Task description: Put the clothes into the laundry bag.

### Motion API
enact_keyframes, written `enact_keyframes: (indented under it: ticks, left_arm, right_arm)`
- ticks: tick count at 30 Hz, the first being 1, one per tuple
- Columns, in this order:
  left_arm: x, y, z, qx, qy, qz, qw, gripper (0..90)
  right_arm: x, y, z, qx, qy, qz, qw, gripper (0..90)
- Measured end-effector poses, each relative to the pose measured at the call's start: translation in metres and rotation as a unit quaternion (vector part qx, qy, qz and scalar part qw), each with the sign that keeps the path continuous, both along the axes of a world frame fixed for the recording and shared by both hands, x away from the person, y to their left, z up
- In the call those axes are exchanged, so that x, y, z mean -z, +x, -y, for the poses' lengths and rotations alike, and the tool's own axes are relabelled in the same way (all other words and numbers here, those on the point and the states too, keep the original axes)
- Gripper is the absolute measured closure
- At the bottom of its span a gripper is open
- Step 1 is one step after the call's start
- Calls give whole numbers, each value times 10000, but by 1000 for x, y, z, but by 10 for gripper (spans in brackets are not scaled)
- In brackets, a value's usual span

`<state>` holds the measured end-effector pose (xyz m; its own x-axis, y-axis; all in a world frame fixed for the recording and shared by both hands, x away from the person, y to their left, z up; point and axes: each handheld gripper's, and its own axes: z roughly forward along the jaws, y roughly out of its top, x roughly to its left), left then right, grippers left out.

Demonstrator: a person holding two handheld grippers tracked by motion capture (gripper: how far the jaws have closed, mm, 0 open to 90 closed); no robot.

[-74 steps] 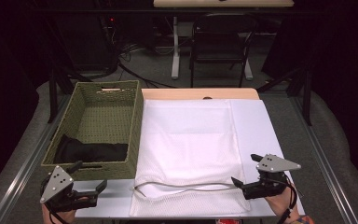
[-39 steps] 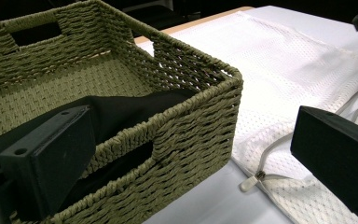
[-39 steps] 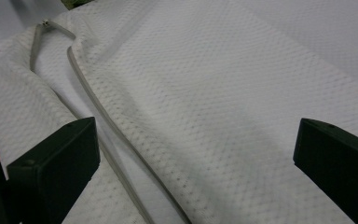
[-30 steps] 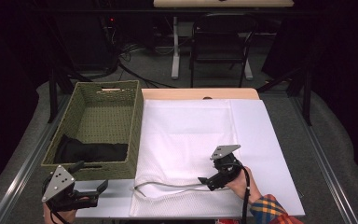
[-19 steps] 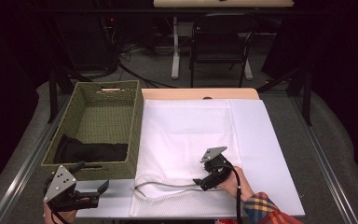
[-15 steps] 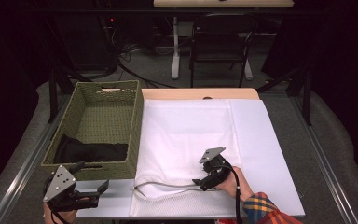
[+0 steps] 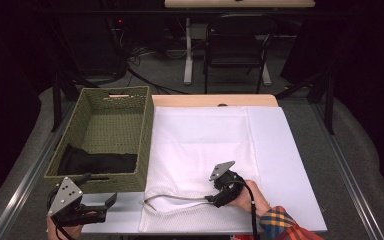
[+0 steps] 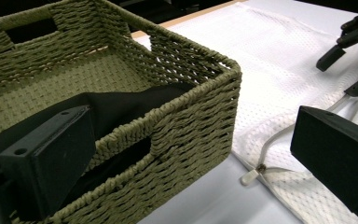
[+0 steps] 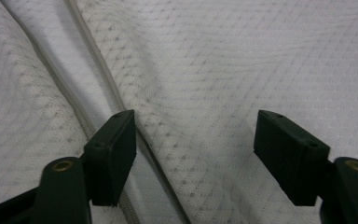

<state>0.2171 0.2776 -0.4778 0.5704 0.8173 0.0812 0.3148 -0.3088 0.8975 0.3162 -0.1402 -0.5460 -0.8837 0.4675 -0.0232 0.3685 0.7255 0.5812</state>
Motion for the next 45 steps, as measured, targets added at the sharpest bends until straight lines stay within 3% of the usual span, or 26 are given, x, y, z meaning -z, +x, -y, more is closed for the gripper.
enact_keyframes:
  ticks: [12,13,15,26,27,38,45]
  left_arm:
    - [0,0,0,-78,21,9,10000,0]
    - [0,0,0,-100,14,0,9999,0]
    - [0,0,0,-103,19,-9,9999,0]
    - [0,0,1,-98,29,-2,9999,0]
    - [0,0,1,-95,33,-5,9999,0]
    - [1,1,1,-64,13,-38,10000,0]
    - [1,0,2,-24,81,-48,10000,0]
  right_arm:
    - [1,3,1,26,-13,-11,10000,504]
    - [1,2,1,131,53,-74,9999,574]
    - [1,2,1,199,61,-57,9998,621]
    - [0,-1,-2,312,37,-60,9995,760]
    - [0,-2,-3,374,13,-18,9993,809]
    - [0,-1,-3,465,10,57,9989,880]
    - [-7,-1,1,582,199,63,9981,881]
